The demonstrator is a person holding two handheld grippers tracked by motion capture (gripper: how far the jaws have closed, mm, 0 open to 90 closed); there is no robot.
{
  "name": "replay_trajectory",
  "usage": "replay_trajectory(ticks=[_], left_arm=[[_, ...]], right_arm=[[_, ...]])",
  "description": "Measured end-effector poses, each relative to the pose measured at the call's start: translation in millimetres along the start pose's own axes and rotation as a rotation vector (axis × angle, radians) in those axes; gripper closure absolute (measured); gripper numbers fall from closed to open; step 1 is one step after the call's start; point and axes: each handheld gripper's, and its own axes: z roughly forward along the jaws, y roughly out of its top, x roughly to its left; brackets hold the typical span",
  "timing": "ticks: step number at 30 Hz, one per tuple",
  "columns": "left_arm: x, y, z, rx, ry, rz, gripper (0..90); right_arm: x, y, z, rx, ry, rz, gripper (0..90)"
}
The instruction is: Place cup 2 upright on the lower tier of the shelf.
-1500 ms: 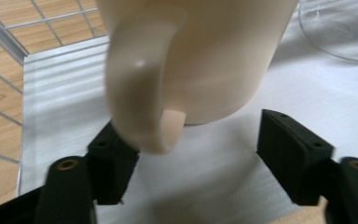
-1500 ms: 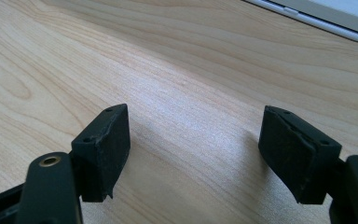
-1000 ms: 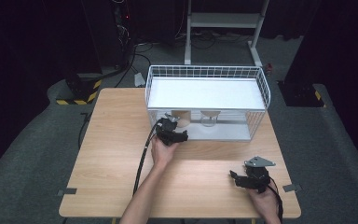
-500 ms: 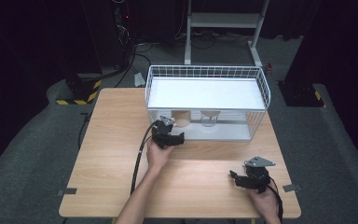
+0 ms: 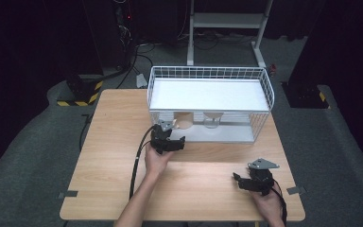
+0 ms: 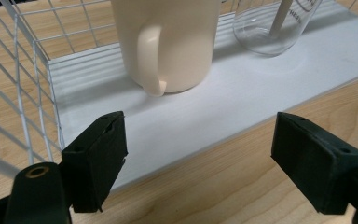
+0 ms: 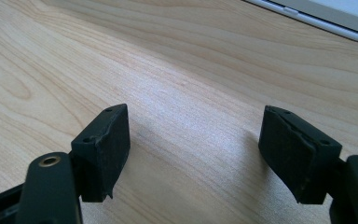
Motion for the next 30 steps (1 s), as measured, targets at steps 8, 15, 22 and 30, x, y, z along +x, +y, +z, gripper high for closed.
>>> replay_trajectory(ticks=[8,15,22,30], left_arm=[[1.4,-5.6,-12.6,-0.013,-0.02,-0.01,18.5],[3.0,-12.2,-25.4,-0.021,-0.032,-0.019,18.5],[4.9,-20.7,-33.6,-0.018,-0.041,-0.026,18.4],[4.5,-30.3,-42.6,-0.019,-0.067,-0.026,18.5]], right_arm=[[0.0,0.0,0.0,0.0,0.0,0.0,25.1],[0.0,0.0,0.0,0.0,-0.001,0.001,25.0],[-0.3,0.0,0.0,0.0,-0.002,-0.002,24.9],[-0.2,0.1,0.0,0.001,-0.002,-0.001,24.8]])
